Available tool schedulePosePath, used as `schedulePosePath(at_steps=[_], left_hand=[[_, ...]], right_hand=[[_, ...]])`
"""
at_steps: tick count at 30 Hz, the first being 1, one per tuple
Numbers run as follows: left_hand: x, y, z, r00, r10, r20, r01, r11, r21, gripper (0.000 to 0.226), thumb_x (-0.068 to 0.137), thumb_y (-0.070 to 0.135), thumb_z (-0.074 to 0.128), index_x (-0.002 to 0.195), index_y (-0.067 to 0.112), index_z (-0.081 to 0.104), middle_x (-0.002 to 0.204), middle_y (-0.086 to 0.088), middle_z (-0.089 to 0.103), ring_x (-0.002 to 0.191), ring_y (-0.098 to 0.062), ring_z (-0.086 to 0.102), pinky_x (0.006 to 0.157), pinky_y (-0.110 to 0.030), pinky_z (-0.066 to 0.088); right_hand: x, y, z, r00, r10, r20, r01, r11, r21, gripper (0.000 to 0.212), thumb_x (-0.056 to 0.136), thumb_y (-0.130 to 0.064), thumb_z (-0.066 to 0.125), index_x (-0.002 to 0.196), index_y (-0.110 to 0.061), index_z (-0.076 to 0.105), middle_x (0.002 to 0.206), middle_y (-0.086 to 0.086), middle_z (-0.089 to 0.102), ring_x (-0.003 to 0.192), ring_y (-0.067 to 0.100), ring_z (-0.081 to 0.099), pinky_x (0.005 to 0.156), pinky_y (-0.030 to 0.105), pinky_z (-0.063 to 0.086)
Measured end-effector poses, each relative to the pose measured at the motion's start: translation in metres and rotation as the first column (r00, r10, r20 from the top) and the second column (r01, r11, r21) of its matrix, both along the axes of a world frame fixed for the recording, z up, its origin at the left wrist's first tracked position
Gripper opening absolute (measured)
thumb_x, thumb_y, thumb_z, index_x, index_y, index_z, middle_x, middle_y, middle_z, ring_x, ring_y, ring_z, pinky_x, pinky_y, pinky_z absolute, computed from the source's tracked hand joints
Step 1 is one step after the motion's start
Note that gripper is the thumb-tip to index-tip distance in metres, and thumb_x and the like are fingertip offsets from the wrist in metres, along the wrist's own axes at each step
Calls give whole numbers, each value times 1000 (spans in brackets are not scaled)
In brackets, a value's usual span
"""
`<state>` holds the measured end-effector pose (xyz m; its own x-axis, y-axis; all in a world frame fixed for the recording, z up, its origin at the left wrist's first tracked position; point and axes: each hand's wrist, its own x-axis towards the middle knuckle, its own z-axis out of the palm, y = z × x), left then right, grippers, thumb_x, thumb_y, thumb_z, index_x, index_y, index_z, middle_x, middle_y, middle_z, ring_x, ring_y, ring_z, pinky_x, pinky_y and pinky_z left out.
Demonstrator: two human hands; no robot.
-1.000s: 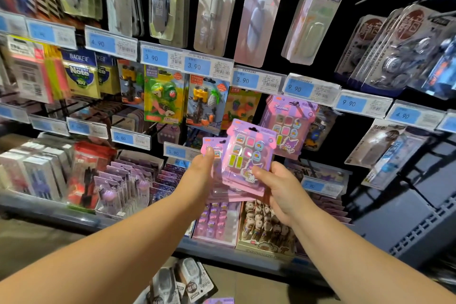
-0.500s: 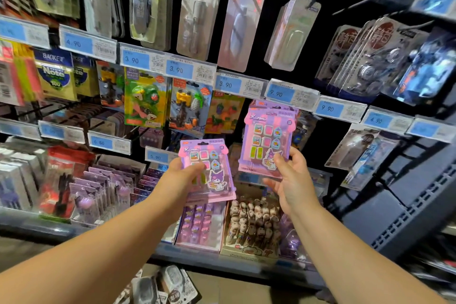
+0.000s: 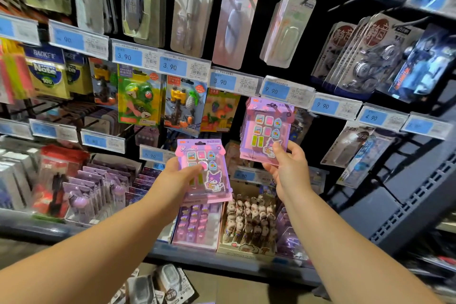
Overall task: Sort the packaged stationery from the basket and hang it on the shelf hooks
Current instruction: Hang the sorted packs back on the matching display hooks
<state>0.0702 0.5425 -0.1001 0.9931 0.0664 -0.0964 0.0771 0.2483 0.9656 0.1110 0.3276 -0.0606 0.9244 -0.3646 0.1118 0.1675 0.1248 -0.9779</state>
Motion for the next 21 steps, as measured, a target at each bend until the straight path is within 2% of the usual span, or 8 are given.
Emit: schedulePosePath(at_steps=[2, 3, 6, 9, 11, 14, 17, 21], left_hand=[[-1, 0, 1, 1000, -18, 18, 18, 1000, -2, 22, 94, 21, 62, 114, 19, 53, 105, -2, 67, 75, -10, 71, 65, -34, 59], [-1, -1, 1, 999, -23, 34, 23, 1000, 6, 22, 96, 20, 60, 115, 17, 51, 100, 0, 65, 55, 3, 62, 50, -20, 52], [-2, -2, 0, 997, -39, 61, 36, 997, 61, 30, 96, 22, 60, 124, 16, 50, 90, 2, 63, 37, 3, 45, 40, -15, 38], [-2, -4, -1, 995, -60, 75, 56, 997, 53, 32, 96, 23, 60, 125, 20, 50, 98, 2, 66, 44, 2, 49, 55, -34, 51], [-3, -4, -1, 994, -71, 82, 71, 997, -3, 30, 95, 22, 62, 123, 24, 51, 105, 4, 69, 64, 3, 63, 61, -28, 54], [-1, -2, 0, 992, -103, 67, 108, 991, -74, 33, 93, 21, 65, 123, 27, 53, 112, 3, 71, 100, -23, 70, 86, -49, 57], [-2, -4, 5, 990, -109, 91, 118, 988, -101, 27, 94, 17, 63, 118, 27, 54, 112, -1, 72, 100, -27, 71, 77, -44, 60], [-4, -8, 8, 985, -123, 124, 135, 986, -98, 29, 95, 15, 60, 122, 24, 54, 117, -7, 70, 102, -30, 69, 70, -43, 61]], right_hand=[[5, 0, 0, 997, -66, -48, 68, 997, 38, 31, 93, -23, 64, 118, -14, 50, 119, 11, 61, 83, 18, 67, 55, 23, 52], [7, 1, -1, 992, -97, -78, 101, 994, 45, 35, 90, -26, 67, 116, -12, 49, 117, 12, 61, 81, 19, 67, 54, 23, 53], [13, 3, -6, 981, -113, -157, 119, 992, 33, 47, 83, -35, 74, 108, -6, 47, 112, 19, 63, 81, 22, 70, 53, 25, 56], [14, 4, -11, 969, -89, -231, 109, 991, 72, 60, 79, -41, 76, 116, -4, 47, 104, 9, 60, 82, 21, 70, 55, 27, 57], [11, 3, -13, 947, -146, -286, 144, 989, -26, 62, 76, -49, 76, 110, -6, 49, 92, 4, 55, 78, 19, 64, 57, 29, 52], [3, 5, -18, 951, -163, -263, 97, 964, -248, 51, 83, -54, 66, 89, -7, 46, 78, 8, 42, 64, 20, 42, 60, 33, 36], [-15, 17, -19, 939, 180, -293, -264, 922, -282, 39, 94, -48, 53, 88, -10, 50, 75, 2, 43, 65, 15, 43, 58, 28, 34], [-29, 34, -24, 778, 494, -387, -610, 742, -279, 39, 87, -53, 60, 114, -25, 59, 112, -5, 68, 101, 16, 64, 85, 35, 48]])
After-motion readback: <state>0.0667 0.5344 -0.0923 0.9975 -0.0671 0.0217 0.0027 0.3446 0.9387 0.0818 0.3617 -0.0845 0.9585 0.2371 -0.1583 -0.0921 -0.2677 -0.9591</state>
